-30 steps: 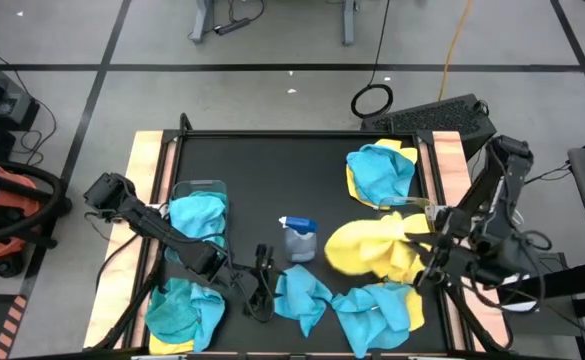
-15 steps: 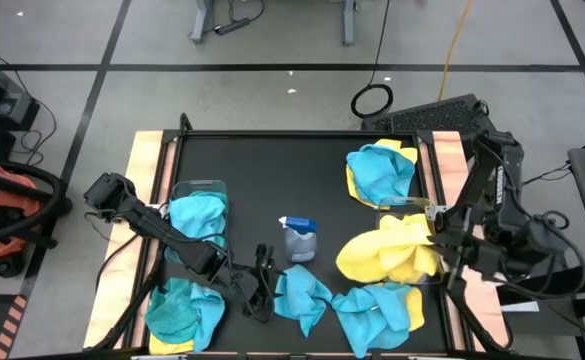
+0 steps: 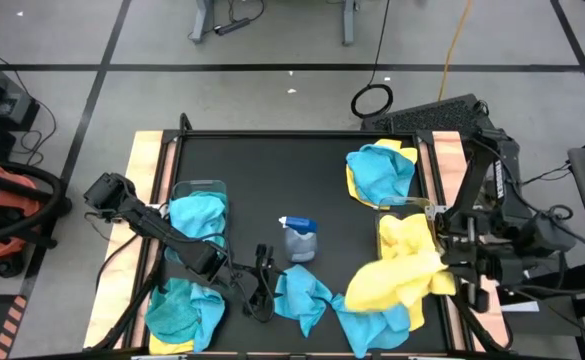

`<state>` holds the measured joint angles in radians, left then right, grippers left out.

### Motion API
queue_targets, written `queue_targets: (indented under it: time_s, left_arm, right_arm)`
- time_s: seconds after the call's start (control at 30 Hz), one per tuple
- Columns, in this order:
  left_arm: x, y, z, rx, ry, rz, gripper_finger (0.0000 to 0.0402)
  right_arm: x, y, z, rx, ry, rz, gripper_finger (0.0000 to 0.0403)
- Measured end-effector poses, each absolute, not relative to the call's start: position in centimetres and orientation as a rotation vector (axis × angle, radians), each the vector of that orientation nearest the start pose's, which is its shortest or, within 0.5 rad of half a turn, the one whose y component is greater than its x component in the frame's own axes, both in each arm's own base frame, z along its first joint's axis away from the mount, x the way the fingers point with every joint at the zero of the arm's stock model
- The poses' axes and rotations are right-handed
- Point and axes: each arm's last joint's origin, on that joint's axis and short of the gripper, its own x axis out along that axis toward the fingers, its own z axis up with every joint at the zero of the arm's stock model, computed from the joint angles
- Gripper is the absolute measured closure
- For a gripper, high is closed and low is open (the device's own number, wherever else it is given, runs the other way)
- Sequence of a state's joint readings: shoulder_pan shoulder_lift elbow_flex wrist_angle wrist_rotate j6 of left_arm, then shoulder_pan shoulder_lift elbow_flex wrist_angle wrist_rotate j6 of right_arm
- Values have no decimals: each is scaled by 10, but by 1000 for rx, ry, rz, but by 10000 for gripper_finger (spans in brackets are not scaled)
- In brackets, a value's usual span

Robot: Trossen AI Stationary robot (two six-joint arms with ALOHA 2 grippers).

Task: Sort microfiber towel by color & place in baskets
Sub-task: Put the yellow microfiber cloth into the right transparent bin

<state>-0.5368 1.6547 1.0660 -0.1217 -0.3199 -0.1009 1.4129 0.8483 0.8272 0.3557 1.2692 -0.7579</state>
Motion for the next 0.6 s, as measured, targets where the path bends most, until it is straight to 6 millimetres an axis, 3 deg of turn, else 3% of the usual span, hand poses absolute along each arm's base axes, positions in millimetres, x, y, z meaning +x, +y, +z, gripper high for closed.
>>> queue_targets:
  time_s: [0.3, 0.6]
  left_arm:
    - [308, -169, 219, 197, 651, -156, 150]
    - [309, -167, 219, 197, 651, -151, 150]
  right_arm:
    - [103, 175, 361, -561, -77, -23, 402]
    - [140, 171, 339, -604, 7, -37, 402]
